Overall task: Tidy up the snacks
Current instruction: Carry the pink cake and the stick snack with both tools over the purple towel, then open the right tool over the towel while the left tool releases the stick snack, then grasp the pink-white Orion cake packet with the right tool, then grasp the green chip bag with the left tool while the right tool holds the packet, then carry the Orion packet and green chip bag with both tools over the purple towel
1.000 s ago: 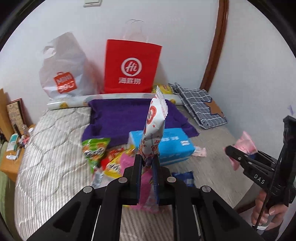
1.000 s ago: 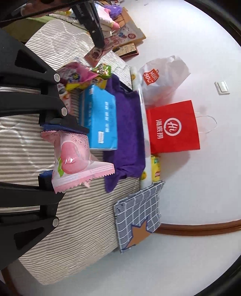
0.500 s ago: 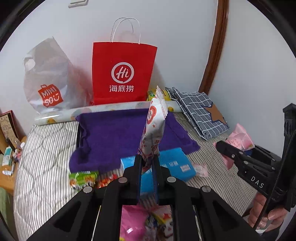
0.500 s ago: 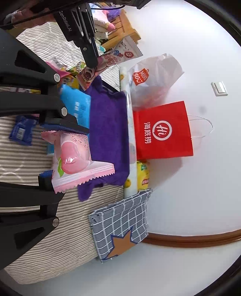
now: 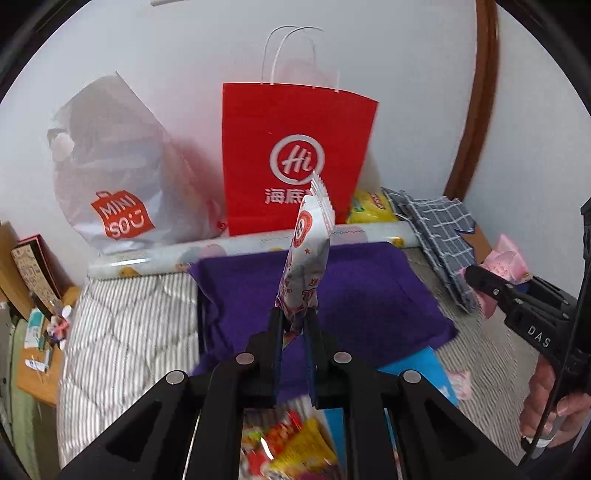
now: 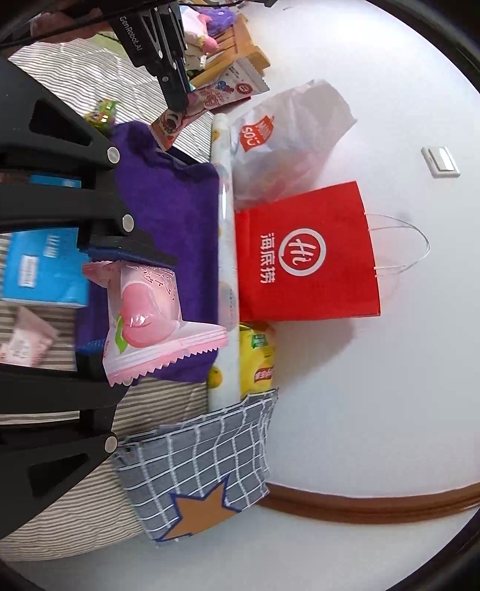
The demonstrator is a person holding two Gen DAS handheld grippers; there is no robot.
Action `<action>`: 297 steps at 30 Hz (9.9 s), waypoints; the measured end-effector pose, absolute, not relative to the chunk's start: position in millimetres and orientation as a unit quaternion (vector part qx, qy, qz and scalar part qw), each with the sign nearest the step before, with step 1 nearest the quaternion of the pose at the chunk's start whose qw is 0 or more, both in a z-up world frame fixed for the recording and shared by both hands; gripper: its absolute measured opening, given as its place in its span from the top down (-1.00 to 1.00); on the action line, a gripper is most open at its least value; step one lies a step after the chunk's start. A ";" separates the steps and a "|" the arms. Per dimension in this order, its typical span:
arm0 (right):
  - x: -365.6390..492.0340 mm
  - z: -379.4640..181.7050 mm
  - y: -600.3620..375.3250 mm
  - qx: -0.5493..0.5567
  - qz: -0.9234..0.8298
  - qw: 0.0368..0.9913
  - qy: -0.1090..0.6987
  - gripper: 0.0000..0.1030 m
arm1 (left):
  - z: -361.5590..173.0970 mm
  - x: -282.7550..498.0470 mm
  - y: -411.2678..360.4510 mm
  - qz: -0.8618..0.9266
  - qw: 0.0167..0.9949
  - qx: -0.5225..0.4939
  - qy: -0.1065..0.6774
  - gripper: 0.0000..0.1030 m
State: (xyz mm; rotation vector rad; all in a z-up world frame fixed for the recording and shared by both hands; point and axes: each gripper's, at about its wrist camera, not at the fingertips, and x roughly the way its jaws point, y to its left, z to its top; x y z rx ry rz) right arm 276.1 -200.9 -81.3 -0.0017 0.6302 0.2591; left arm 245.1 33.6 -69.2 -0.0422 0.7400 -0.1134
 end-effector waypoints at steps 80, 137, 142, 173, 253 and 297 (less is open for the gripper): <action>274.9 -127.9 -246.7 -0.035 0.063 0.919 0.388 -0.80 | -67.6 295.8 29.9 -0.070 0.932 0.016 0.356 -0.41; 192.5 -232.8 -274.9 -0.014 0.074 0.909 0.410 0.22 | -190.3 204.3 89.1 -0.013 0.885 -0.039 0.464 -0.41; 192.3 -233.2 -277.5 -0.011 0.068 0.910 0.408 0.22 | -191.5 208.5 96.7 -0.018 0.888 -0.067 0.455 -0.32; 148.8 -182.8 -268.0 0.003 0.090 0.925 0.368 0.23 | -114.3 125.5 84.3 -0.047 0.917 -0.074 0.389 0.13; 298.6 -98.8 -202.3 0.021 0.123 0.946 0.300 0.23 | -109.5 261.4 63.0 -0.062 0.924 -0.093 0.365 0.13; 367.0 -204.4 -198.0 0.009 0.139 0.904 0.405 0.22 | -181.9 307.3 80.2 -0.057 0.892 -0.128 0.431 0.13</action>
